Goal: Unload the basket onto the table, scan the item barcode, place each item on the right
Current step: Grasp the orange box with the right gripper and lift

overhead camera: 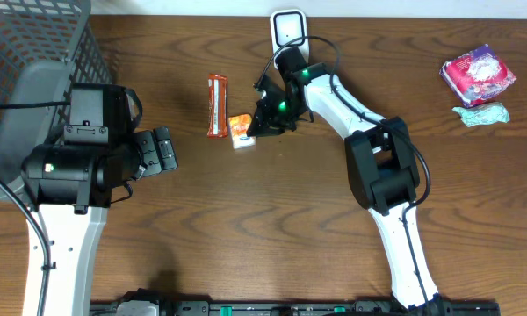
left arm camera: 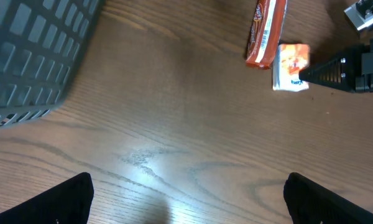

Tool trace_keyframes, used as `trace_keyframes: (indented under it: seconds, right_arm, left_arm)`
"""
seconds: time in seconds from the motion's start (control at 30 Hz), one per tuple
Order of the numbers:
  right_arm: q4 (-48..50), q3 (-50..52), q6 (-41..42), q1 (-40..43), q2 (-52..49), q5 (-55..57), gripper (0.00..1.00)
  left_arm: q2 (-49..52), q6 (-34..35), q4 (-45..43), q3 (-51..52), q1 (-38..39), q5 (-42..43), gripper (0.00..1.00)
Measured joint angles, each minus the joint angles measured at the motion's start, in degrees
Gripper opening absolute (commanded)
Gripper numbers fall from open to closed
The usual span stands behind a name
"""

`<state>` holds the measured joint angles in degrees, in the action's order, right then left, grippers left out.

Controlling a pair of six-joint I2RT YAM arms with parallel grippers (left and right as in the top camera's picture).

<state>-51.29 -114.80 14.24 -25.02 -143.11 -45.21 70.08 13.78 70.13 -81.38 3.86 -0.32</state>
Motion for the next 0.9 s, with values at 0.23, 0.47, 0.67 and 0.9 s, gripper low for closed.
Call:
trace_keyframes:
  seconds: [0.23,0.47,0.67,0.9]
  right_arm:
    - [-0.59,0.02,-3.15,0.00,0.00,-10.38,0.01]
    - [-4.50,0.02,-6.99,0.02,0.00,-14.95,0.07]
    - [-4.13,-0.02,-7.08,0.02,0.00,-13.03,0.35]
    - [-4.17,-2.58,-1.81,0.02,0.00,-3.52,0.42]
  left_arm:
    - [0.00,0.00,0.00,0.00,0.00,0.02,0.98]
    - [0.00,0.00,0.00,0.00,0.00,0.02,0.98]
    - [0.00,0.00,0.00,0.00,0.00,0.02,0.98]
    - [-0.02,0.00,0.00,0.00,0.00,0.00,0.98]
